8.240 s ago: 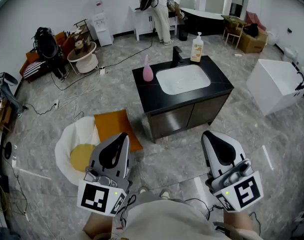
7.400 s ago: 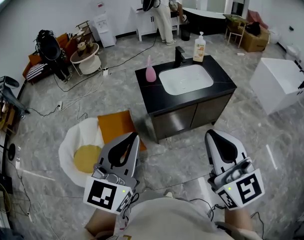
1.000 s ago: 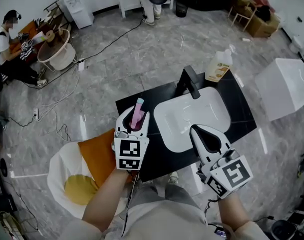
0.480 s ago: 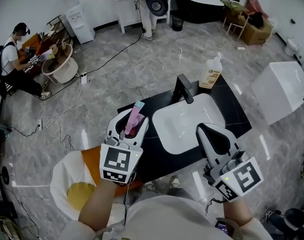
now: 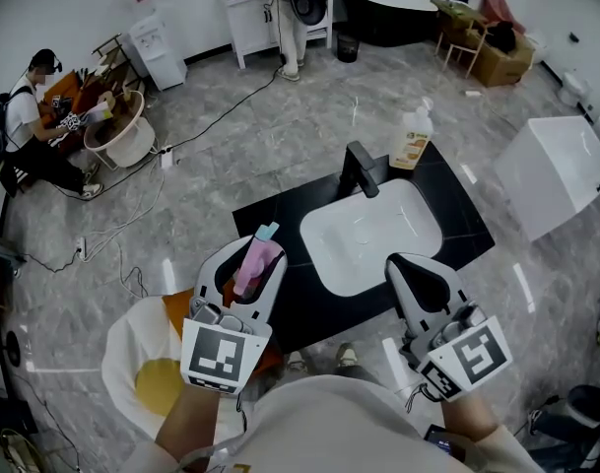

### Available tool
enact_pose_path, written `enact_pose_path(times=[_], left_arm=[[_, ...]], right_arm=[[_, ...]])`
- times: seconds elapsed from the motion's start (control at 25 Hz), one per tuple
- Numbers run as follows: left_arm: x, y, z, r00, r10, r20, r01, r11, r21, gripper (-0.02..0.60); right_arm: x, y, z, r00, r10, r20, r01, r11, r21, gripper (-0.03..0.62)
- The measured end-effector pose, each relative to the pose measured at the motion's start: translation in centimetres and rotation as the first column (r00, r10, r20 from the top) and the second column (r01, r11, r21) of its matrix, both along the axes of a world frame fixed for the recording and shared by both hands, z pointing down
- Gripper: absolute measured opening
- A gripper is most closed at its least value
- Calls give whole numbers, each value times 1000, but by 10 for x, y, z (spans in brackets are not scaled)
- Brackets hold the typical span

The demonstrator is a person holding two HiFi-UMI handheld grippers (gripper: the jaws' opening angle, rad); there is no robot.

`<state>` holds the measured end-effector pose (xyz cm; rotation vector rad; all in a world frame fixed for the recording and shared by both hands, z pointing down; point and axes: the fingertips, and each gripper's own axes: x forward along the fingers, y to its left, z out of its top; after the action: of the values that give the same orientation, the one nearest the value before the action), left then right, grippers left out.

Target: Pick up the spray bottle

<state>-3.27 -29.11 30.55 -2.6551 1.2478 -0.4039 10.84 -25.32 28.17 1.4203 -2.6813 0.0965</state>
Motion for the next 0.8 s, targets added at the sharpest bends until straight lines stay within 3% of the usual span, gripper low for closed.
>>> enact_pose_path(times=[0.2,0.52,0.8], left_arm=[[-4,16,13,997,-23,-68,18,997,-70,167],[-8,29,48,999,-26,-38,21,989,-145,166],[-8,31,46,999,-27,-39,22,990,-141,166]], right_arm=[[-5,10,-2,997,-23,75,23,1000,9,28],[-16,18,8,999,-42,-8,42,998,38,28],[-24,21,2,998,-44,-38,47,996,75,28]])
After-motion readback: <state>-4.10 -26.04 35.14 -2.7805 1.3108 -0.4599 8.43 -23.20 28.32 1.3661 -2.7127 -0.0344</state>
